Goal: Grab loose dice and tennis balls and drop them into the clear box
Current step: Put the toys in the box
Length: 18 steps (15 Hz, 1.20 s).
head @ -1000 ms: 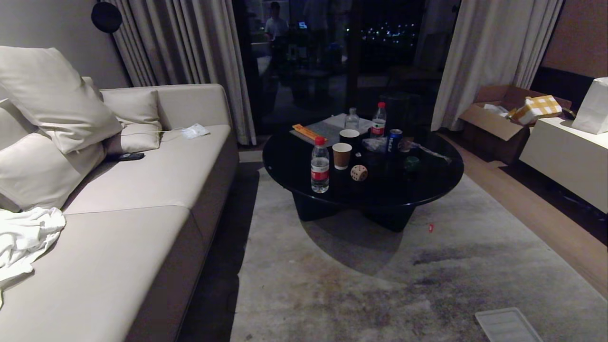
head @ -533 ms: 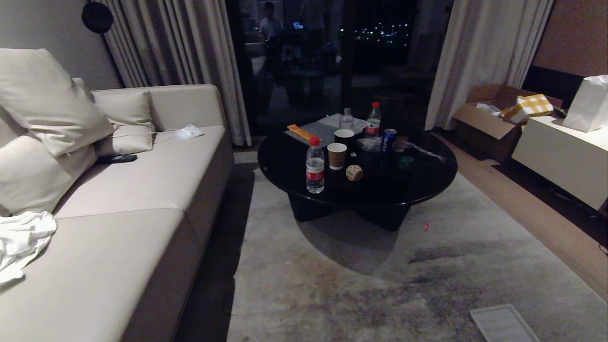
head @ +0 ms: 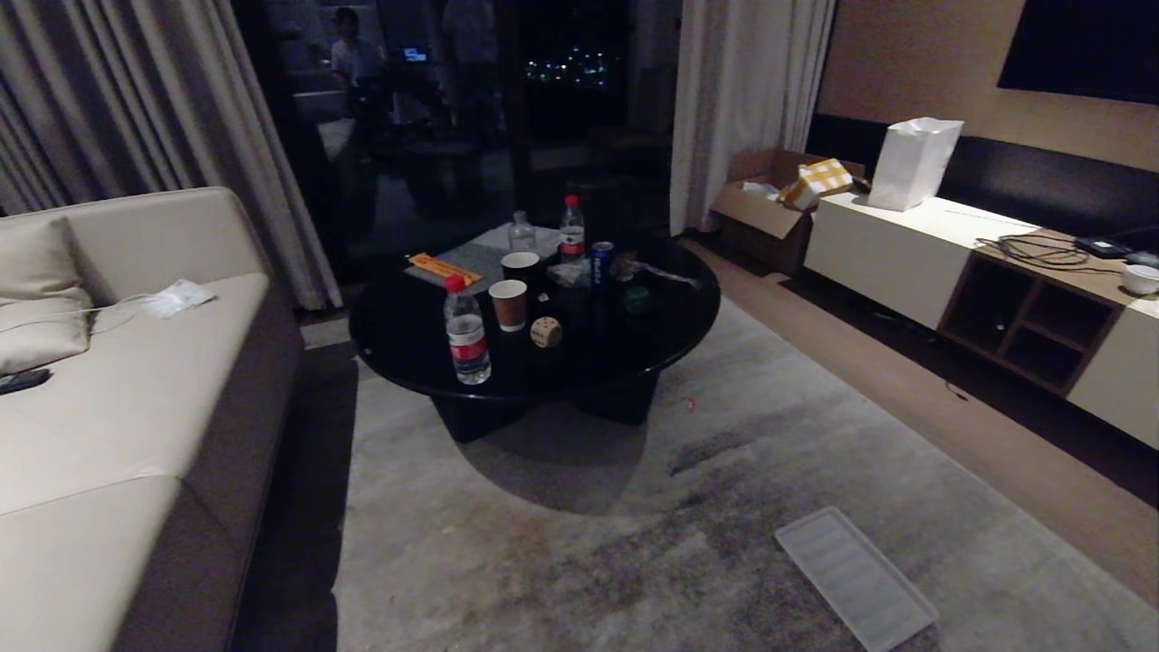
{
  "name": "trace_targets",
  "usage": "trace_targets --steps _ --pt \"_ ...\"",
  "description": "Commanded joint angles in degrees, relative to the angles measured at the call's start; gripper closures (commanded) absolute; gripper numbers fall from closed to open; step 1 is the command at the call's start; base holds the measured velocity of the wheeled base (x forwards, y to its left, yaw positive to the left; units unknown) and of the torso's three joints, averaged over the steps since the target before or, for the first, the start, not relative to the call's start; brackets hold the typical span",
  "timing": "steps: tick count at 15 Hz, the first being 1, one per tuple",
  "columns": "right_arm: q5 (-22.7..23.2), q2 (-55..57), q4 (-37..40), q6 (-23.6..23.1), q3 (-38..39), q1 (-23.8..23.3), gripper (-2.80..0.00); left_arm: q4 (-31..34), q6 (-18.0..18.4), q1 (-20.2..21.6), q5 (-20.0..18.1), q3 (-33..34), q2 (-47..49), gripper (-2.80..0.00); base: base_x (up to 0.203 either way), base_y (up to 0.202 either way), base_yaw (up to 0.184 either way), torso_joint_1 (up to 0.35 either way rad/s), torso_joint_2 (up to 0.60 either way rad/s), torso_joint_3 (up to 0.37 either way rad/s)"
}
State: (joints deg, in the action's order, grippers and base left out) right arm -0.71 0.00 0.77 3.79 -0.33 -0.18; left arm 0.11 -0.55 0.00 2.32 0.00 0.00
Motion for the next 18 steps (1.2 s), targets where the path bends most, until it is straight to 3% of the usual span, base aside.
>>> trace_targets --steps 1,18 --pt "0.0 0.09 0.02 0.08 -0.02 0.01 0.0 -0.02 0.02 0.0 0.06 0.09 0.09 0.0 -0.003 0.013 -0.162 0.002 0.0 -0.002" --pt "0.0 0.09 0.02 -0.01 0.05 0.01 0.0 -0.02 -0.15 0.0 0.06 0.09 0.09 0.0 0.0 0.01 -0.165 0.002 0.0 0.002"
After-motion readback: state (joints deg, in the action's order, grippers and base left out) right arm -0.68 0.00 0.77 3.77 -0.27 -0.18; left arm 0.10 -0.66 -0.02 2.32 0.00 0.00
